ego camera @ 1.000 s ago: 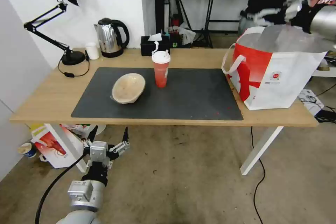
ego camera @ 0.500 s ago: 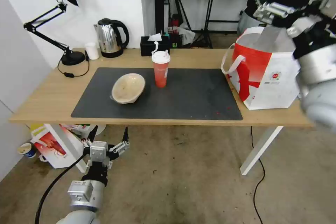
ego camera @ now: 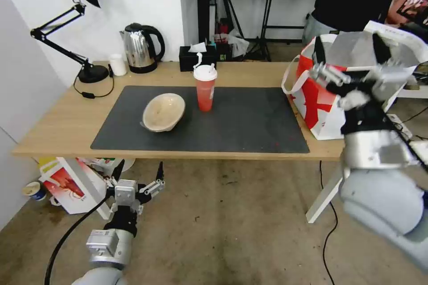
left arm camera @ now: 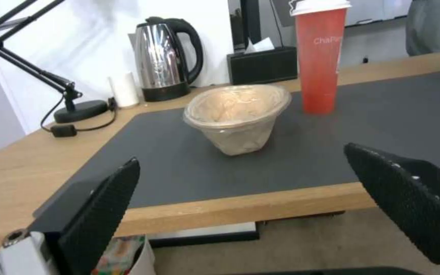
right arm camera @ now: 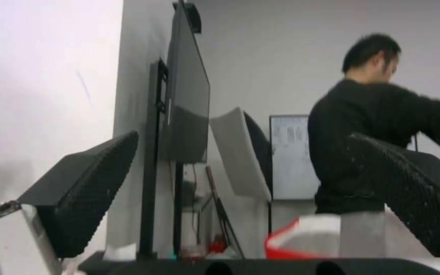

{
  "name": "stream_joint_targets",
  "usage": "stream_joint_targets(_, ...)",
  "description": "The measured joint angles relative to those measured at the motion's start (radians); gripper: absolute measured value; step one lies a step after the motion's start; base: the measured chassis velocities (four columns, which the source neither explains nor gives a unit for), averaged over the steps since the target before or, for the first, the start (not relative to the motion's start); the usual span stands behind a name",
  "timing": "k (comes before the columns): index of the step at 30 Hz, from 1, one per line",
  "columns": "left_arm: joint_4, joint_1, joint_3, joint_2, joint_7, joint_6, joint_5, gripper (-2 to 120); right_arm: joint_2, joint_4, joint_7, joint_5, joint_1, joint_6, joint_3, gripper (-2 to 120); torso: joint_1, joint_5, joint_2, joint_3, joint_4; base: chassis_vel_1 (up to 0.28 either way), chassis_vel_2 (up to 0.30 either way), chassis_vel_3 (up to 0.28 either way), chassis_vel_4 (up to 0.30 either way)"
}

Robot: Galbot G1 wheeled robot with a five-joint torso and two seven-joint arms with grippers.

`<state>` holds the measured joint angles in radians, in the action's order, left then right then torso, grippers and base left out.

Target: Pick up the trash from the table and place it into the takeout bag.

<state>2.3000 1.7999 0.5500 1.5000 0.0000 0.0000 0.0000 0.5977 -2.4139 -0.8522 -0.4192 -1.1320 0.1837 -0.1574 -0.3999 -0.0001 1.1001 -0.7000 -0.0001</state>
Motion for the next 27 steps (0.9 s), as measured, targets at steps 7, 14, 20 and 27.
stream_joint_targets(7,0.000,0.000,0.000,0.000,0.000,0.000,0.000,100,0.085,-0.014,-0.009,0.107,-0.142,0.008,0.004,100,0.000,0.0000,0.000,0.000,0.0001,0.000,0.000,0.000,0.000)
stream_joint_targets(14,0.000,0.000,0.000,0.000,0.000,0.000,0.000,100,0.159,0.011,-0.025,0.233,-0.279,0.045,0.019,100,0.000,0.0000,0.000,0.000,0.0001,0.000,0.000,0.000,0.000)
stream_joint_targets(20,0.000,0.000,0.000,0.000,0.000,0.000,0.000,100,0.172,0.006,-0.069,0.252,-0.390,0.036,0.030,100,0.000,0.0002,0.000,0.000,0.0001,0.000,0.000,0.000,0.000)
stream_joint_targets(27,0.000,0.000,0.000,0.000,0.000,0.000,0.000,100,0.134,-0.064,-0.109,0.211,-0.500,-0.069,0.046,100,0.000,0.0000,0.000,0.000,0.0000,0.000,0.000,0.000,0.000)
